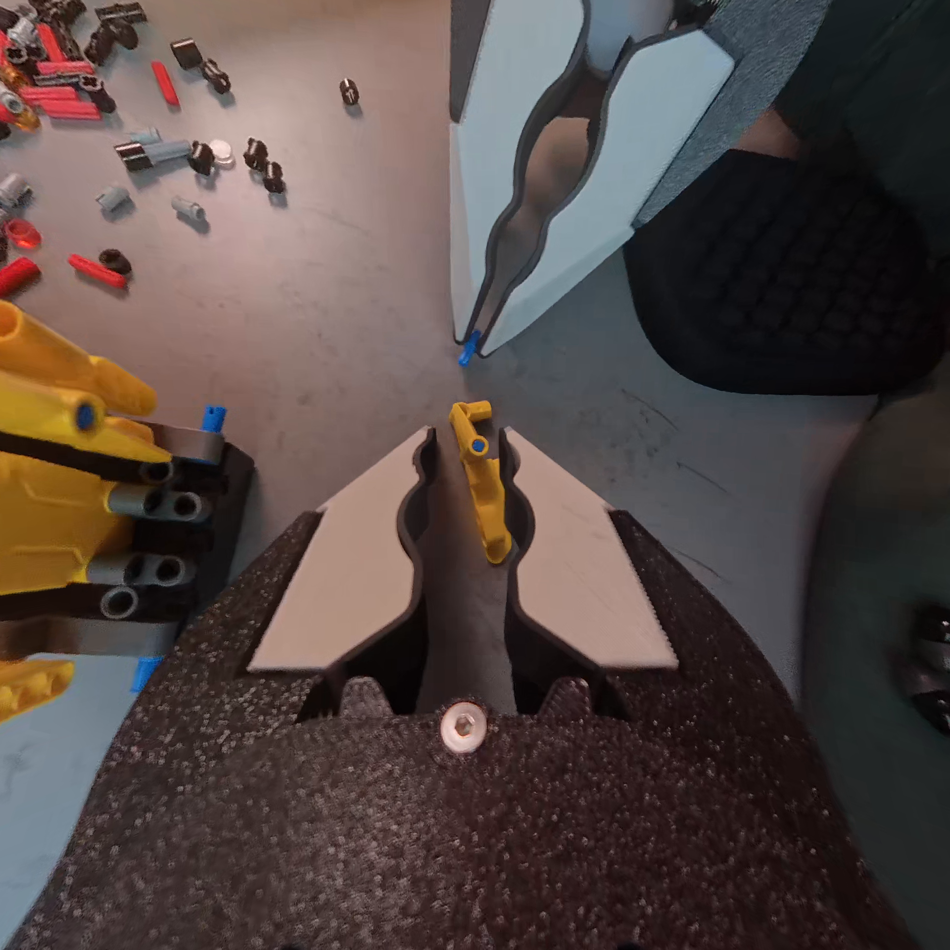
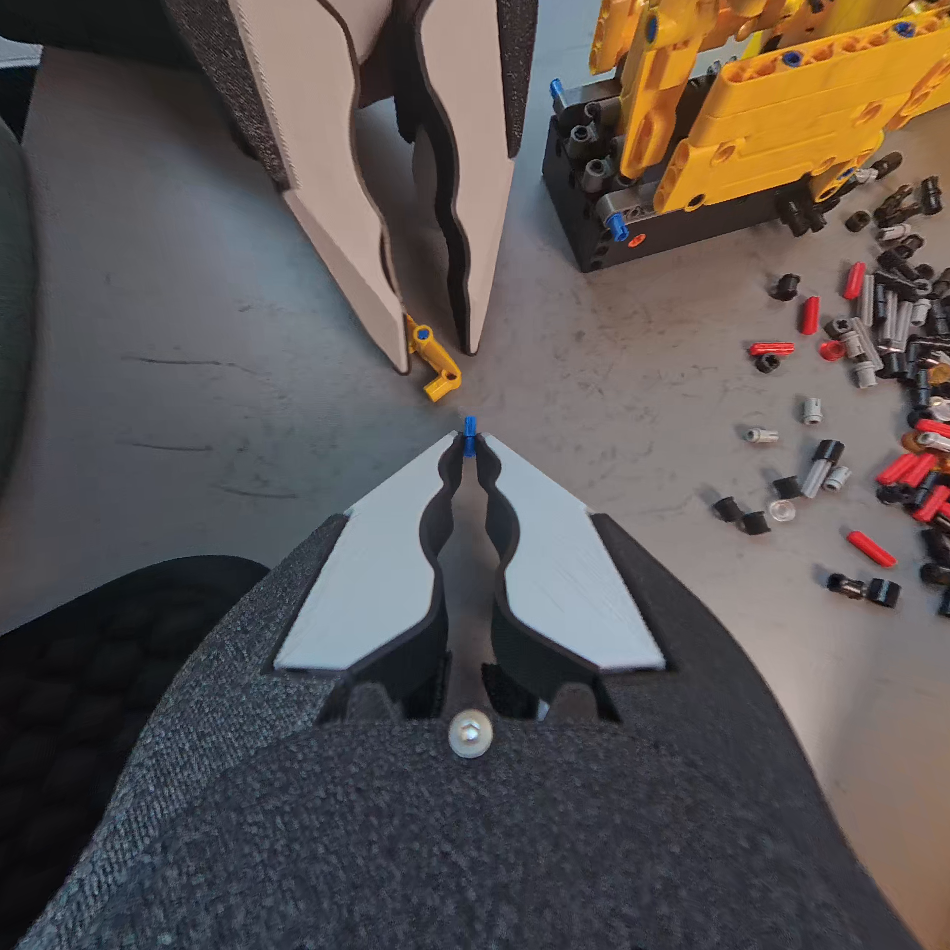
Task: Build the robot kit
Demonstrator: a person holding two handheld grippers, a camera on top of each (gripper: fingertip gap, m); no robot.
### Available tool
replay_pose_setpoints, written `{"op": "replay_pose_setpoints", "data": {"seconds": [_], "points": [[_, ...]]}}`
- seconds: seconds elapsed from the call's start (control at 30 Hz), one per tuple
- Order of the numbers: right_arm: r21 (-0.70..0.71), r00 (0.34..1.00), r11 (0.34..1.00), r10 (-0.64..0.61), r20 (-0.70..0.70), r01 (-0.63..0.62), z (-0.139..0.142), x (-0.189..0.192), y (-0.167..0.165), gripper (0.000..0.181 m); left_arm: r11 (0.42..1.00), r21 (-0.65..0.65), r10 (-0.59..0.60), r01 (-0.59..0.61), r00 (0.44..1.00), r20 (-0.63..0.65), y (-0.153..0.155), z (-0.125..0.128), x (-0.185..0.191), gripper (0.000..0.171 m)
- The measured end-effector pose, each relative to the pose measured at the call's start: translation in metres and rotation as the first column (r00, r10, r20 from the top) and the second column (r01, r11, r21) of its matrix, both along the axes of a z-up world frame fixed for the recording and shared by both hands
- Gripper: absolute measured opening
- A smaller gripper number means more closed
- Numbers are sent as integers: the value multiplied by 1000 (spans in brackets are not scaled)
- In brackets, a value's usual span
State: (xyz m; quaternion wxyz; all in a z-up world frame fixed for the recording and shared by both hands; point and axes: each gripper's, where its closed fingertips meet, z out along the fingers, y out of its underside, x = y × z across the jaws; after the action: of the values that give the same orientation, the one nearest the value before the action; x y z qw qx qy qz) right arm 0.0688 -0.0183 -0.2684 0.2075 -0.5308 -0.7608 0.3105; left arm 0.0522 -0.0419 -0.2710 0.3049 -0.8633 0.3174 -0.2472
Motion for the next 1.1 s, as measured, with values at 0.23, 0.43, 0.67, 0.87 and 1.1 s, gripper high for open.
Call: {"op": "replay_pose_setpoints", "data": {"seconds": [0.23, 0.43, 0.67, 0.87, 1.1], "points": [[-100, 998, 995, 14, 53, -9, 2, 1, -31, 3, 1000, -3, 18, -18, 999, -36, -8, 1, 3, 27], [-59, 997, 997, -52, 64, 56, -3, -4, -20, 3, 991, -129, -30, 42, 995, 92, -30, 8, 9, 34], [-46, 1000, 999, -22, 18, 23, 5, -5, -23, 3, 999, -48, 1, 8, 982, 189, -17, 28, -2, 27], [14, 959, 996, 88, -270, -87, 57, -16, -41, 4, 997, 50, -65, 52, 942, 328, -20, 59, 10, 13], [90, 906, 988, 154, -394, -128, 80, -15, -48, 4, 995, -3, -79, 95, 845, 529, -27, 84, 13, 4]]}}
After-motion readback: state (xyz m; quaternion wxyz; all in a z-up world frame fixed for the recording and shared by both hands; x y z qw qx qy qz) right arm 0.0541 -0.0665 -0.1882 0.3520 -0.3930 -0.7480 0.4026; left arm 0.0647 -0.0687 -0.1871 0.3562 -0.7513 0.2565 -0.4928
